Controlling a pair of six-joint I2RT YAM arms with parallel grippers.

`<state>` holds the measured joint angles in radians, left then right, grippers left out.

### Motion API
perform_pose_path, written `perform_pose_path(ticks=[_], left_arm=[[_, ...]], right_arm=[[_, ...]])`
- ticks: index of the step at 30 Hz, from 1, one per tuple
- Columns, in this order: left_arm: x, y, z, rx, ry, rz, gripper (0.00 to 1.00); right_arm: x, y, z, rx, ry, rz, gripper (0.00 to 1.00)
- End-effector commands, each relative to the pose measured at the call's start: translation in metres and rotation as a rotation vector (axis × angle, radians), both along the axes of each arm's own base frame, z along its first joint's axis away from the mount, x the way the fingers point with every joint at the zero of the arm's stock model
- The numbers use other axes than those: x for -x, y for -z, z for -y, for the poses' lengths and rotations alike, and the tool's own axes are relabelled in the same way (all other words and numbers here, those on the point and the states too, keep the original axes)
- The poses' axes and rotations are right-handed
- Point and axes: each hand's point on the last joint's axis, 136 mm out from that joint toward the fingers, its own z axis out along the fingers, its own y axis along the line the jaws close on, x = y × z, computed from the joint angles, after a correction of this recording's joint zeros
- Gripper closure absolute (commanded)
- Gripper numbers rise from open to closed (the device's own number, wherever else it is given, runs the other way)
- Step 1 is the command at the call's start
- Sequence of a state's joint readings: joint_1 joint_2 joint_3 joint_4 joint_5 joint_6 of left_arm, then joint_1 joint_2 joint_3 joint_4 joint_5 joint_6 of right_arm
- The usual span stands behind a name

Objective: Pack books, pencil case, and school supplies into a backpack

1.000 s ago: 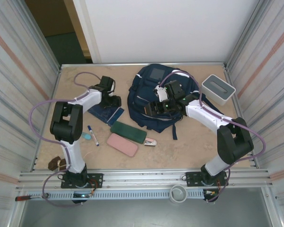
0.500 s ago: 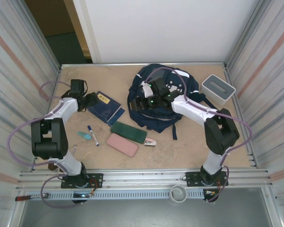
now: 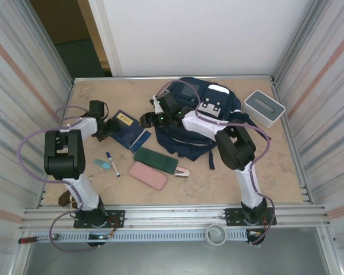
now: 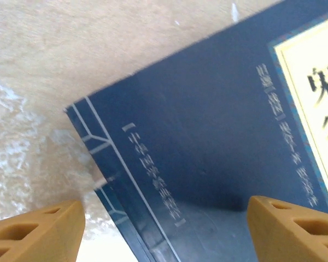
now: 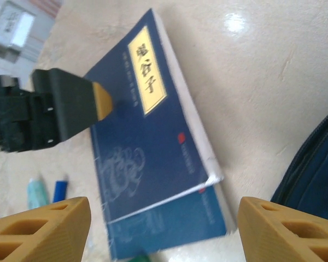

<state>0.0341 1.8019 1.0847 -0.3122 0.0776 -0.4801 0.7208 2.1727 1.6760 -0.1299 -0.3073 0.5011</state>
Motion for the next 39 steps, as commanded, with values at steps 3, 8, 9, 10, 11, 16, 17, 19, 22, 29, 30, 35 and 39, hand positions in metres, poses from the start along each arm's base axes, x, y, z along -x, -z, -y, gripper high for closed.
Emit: perform_pose_path(ticks=[3, 8, 9, 10, 11, 16, 17, 19, 22, 29, 30, 35, 39], left_arm=[[-0.021, -0.003, -0.006, 0.044, -0.03, 0.039, 0.21], [-0.031, -0.001, -0.011, 0.047, -0.022, 0.047, 0.21], [-0.034, -0.001, -0.009, 0.06, -0.015, 0.055, 0.21], [-0.037, 0.0, -0.006, 0.076, -0.004, 0.061, 0.21], [-0.04, 0.0, -0.003, 0.093, 0.01, 0.067, 0.21], [-0.054, -0.003, 0.014, 0.17, 0.085, 0.12, 0.22], [-0.057, -0.006, 0.017, 0.187, 0.095, 0.133, 0.22], [-0.06, -0.01, 0.022, 0.211, 0.109, 0.158, 0.24], [-0.063, -0.019, 0.026, 0.234, 0.118, 0.201, 0.26], [-0.066, -0.031, 0.026, 0.239, 0.111, 0.242, 0.27], [-0.066, -0.032, 0.026, 0.24, 0.11, 0.244, 0.28], [-0.065, -0.035, 0.032, 0.248, 0.123, 0.248, 0.28], [-0.065, -0.043, 0.037, 0.258, 0.136, 0.268, 0.3]], right_arm=[[-0.02, 0.019, -0.025, 0.008, 0.018, 0.015, 0.32], [-0.028, 0.043, -0.046, 0.047, 0.0, 0.0, 0.34], [-0.028, 0.049, -0.048, 0.061, -0.003, -0.003, 0.34], [-0.029, 0.054, -0.05, 0.077, -0.005, -0.005, 0.34], [-0.03, 0.058, -0.051, 0.093, -0.006, -0.003, 0.33], [-0.03, 0.078, -0.056, 0.143, -0.022, -0.019, 0.31], [-0.03, 0.081, -0.056, 0.15, -0.024, -0.028, 0.31], [-0.029, 0.084, -0.057, 0.152, -0.032, -0.04, 0.32], [-0.023, 0.081, -0.063, 0.114, -0.061, -0.072, 0.39], [-0.033, 0.054, -0.062, -0.041, -0.047, -0.161, 0.61], [-0.034, 0.05, -0.063, -0.064, -0.048, -0.171, 0.63], [-0.036, 0.035, -0.063, -0.147, -0.059, -0.206, 0.77], [-0.038, 0.027, -0.06, -0.161, -0.054, -0.204, 0.85]])
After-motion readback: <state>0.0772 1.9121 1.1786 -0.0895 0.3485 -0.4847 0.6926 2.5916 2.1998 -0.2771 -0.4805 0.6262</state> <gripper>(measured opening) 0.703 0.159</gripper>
